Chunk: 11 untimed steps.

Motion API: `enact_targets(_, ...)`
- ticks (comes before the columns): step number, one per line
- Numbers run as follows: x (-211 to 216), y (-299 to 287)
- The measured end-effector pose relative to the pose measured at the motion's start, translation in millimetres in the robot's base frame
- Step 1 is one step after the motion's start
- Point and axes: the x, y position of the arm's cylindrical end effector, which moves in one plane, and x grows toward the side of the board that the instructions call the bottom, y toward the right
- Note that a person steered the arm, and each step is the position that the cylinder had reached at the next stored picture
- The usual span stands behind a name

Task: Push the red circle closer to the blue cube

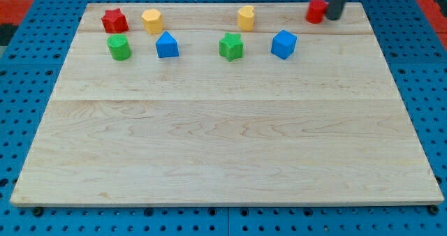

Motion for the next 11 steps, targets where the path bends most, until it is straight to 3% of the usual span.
enact_targets(2, -34, 25)
enact_targets(5, -34, -31)
enact_targets(8, -13, -41)
enact_targets(11, -13, -129)
